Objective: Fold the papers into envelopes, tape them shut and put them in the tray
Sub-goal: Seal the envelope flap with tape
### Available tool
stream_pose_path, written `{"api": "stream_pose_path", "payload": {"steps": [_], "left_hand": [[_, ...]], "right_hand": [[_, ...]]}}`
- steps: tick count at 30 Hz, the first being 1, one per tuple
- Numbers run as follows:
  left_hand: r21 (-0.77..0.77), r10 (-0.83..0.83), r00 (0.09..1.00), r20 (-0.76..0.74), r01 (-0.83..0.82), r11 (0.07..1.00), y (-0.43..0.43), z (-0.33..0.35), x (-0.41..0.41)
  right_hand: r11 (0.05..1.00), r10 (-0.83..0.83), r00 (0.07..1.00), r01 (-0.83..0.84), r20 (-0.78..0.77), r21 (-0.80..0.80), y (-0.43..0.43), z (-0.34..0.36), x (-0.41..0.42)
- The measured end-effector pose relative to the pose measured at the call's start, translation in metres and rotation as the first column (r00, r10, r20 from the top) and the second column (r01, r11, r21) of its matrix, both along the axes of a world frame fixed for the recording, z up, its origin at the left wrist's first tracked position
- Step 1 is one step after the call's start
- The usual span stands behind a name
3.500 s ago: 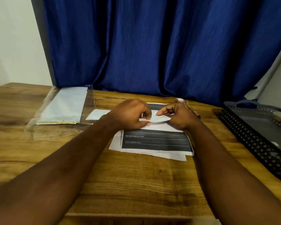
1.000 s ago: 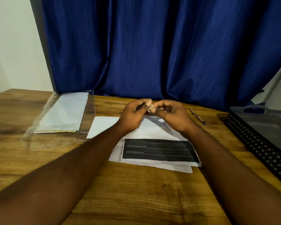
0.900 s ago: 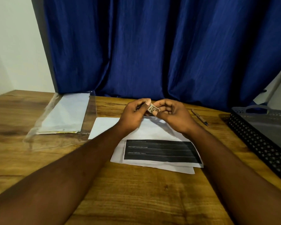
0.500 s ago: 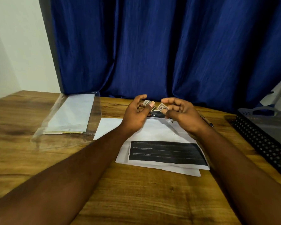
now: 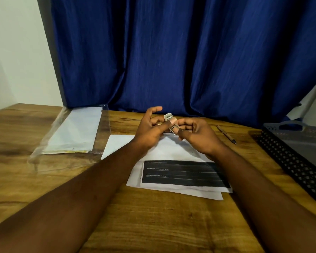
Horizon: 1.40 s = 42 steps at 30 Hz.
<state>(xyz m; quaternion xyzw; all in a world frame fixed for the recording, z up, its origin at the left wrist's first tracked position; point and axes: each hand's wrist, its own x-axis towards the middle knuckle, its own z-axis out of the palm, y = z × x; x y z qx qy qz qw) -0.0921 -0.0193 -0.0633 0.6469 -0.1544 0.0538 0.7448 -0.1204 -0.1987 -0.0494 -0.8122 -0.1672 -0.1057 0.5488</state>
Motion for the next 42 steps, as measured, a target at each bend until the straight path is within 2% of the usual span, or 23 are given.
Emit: {"api": "stream_pose_path", "payload": {"steps": [4, 6, 7, 9, 10, 12, 13, 15, 18, 24, 26, 35, 36, 39, 42], "left_hand": [[0.075, 0.065, 0.998, 0.016, -0.066, 0.995, -0.002, -0.004, 0.003], [0.229, 0.139, 0.985, 0.103, -0.159, 0.960, -0.004, -0.008, 0.004], [0.339, 0.165, 0.969, 0.182, -0.220, 0.915, -0.004, -0.011, 0.003], [0.586, 0.126, 0.921, 0.369, -0.336, 0.737, -0.005, -0.017, 0.001], [0.711, 0.051, 0.904, 0.424, -0.367, 0.600, -0.006, -0.017, -0.001], [0.874, -0.089, 0.903, 0.420, -0.376, 0.308, -0.011, -0.017, -0.004], [0.909, -0.119, 0.914, 0.387, -0.357, 0.216, -0.014, -0.016, -0.006], [0.935, -0.138, 0.930, 0.342, -0.322, 0.147, -0.016, -0.013, -0.007], [0.940, -0.152, 0.930, 0.335, -0.319, 0.124, -0.016, -0.011, -0.008], [0.954, -0.164, 0.941, 0.297, -0.285, 0.095, -0.017, -0.008, -0.007], [0.957, -0.163, 0.944, 0.285, -0.273, 0.095, -0.017, -0.007, -0.007], [0.941, -0.161, 0.930, 0.329, -0.308, 0.142, -0.016, -0.010, -0.001], [0.937, -0.157, 0.928, 0.337, -0.314, 0.153, -0.016, -0.011, 0.000], [0.919, -0.131, 0.925, 0.357, -0.323, 0.226, -0.016, -0.012, 0.002], [0.897, -0.094, 0.916, 0.389, -0.354, 0.265, -0.013, -0.012, 0.004]], "right_hand": [[0.999, -0.041, 0.999, 0.041, -0.015, -0.013, -0.001, 0.001, 0.004], [0.996, -0.089, 0.995, 0.089, -0.036, -0.014, -0.012, 0.004, 0.015], [0.990, -0.138, 0.989, 0.137, -0.044, -0.008, -0.019, 0.006, 0.022], [0.956, -0.288, 0.957, 0.286, -0.028, -0.070, -0.036, 0.010, 0.038], [0.914, -0.371, 0.929, 0.367, 0.009, -0.172, -0.045, 0.012, 0.046], [0.756, -0.491, 0.866, 0.479, 0.097, -0.446, -0.060, 0.016, 0.061], [0.661, -0.533, 0.838, 0.501, 0.121, -0.558, -0.067, 0.018, 0.068], [0.558, -0.580, 0.807, 0.494, 0.113, -0.666, -0.075, 0.021, 0.082], [0.534, -0.608, 0.792, 0.457, 0.053, -0.712, -0.078, 0.020, 0.097], [0.417, -0.639, 0.764, 0.445, 0.092, -0.792, -0.074, 0.009, 0.106], [0.430, -0.628, 0.769, 0.468, 0.116, -0.772, -0.074, 0.006, 0.106], [0.625, -0.596, 0.792, 0.560, 0.130, -0.544, -0.069, 0.008, 0.083], [0.684, -0.576, 0.811, 0.549, 0.107, -0.480, -0.065, 0.008, 0.079], [0.861, -0.491, 0.871, 0.483, -0.016, -0.157, -0.047, 0.013, 0.060], [0.921, -0.387, 0.912, 0.389, -0.133, -0.007, -0.023, 0.014, 0.043]]}}
